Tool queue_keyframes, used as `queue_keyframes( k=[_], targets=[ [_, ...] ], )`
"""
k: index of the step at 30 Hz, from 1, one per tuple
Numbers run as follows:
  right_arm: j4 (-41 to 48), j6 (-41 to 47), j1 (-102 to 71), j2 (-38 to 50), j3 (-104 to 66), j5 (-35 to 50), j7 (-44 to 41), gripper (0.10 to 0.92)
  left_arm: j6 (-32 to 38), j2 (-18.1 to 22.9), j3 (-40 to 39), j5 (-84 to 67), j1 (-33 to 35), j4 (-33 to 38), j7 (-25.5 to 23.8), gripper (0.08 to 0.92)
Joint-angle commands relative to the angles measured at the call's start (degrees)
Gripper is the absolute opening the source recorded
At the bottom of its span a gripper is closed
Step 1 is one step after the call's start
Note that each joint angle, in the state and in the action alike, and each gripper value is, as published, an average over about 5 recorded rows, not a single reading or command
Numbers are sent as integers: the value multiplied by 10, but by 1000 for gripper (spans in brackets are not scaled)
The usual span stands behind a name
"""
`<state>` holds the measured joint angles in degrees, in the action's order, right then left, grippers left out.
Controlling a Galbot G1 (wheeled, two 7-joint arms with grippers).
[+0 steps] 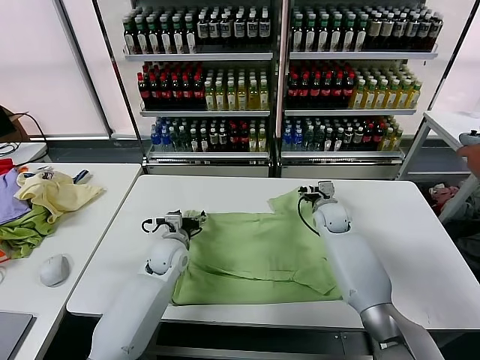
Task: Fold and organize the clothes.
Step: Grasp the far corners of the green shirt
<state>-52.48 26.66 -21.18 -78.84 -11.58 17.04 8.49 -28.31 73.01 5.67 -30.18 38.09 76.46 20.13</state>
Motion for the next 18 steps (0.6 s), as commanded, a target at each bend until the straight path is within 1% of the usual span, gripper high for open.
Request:
queue_keyframes(
  k=[1, 3, 5, 8, 18],
  targets=[
    [81, 1, 35, -19, 4, 0, -6, 823, -5, 6, -16, -5, -28, -53, -2, 822],
    [80, 6, 32, -20, 6, 2, -11, 823, -8, 5, -17, -7, -26, -50, -2, 816],
    [81, 7, 30, -21, 8, 4, -16, 823, -9, 5, -19, -8, -23, -46, -1, 789],
    [80, 10, 26, -21, 9, 13, -23, 788, -8, 3, -20, -11, -17, -38, -1, 714],
    [63, 13, 17, -11, 9, 29, -38, 518, -2, -2, -19, -34, -2, -22, -3, 428]
  ],
)
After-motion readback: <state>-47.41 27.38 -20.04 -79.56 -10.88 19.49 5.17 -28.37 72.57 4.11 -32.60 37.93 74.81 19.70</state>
